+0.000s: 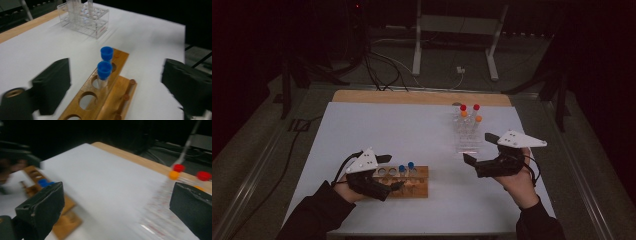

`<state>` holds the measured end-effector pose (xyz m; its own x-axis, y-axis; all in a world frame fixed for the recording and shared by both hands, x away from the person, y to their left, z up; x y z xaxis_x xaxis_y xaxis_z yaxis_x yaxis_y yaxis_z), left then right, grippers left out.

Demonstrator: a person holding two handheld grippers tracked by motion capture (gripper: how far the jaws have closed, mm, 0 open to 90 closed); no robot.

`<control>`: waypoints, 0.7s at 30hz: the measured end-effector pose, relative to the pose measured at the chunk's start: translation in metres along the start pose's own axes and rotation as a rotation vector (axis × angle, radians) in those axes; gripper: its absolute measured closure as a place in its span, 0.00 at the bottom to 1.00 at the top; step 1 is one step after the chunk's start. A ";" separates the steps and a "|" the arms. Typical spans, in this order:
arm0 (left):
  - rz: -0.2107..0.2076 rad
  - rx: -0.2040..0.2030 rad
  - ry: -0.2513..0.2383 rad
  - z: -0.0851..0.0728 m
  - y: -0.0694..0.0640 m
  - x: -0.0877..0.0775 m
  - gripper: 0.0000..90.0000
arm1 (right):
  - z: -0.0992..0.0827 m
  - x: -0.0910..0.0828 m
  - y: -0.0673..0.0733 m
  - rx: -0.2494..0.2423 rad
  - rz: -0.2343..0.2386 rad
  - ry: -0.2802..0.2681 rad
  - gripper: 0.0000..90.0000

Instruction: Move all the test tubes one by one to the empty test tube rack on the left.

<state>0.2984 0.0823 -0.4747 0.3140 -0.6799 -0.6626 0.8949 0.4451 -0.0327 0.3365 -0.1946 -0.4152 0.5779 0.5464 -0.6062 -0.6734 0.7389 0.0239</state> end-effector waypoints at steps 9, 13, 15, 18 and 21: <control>-0.020 -0.006 -0.056 -0.006 -0.004 -0.019 0.02 | -0.015 0.031 -0.054 0.063 -0.041 0.033 0.03; -0.032 -0.012 -0.065 -0.009 -0.007 -0.025 0.02 | -0.022 0.045 -0.078 0.087 -0.089 0.063 0.12; -0.026 -0.018 -0.066 -0.010 -0.007 -0.026 0.02 | -0.025 0.051 -0.086 0.095 -0.103 0.073 0.17; -0.023 -0.022 -0.074 -0.012 -0.006 -0.029 0.02 | -0.028 0.060 -0.098 0.114 -0.114 0.085 0.25; -0.020 -0.023 -0.080 -0.012 -0.006 -0.032 0.02 | -0.031 0.068 -0.106 0.132 -0.128 0.099 0.33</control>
<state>0.2797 0.1084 -0.4625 0.3216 -0.7328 -0.5996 0.8941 0.4436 -0.0626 0.4335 -0.2480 -0.4835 0.6027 0.4079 -0.6858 -0.5270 0.8489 0.0417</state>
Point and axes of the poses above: each handheld gripper's, and its own axes: x roughly forward along the jaws, z roughly out of its top, y roughly to its left, the point moved 8 cm from there along x, roughly forward along the jaws, and after that the axes turned 15 degrees about y, right-handed, at the moved point
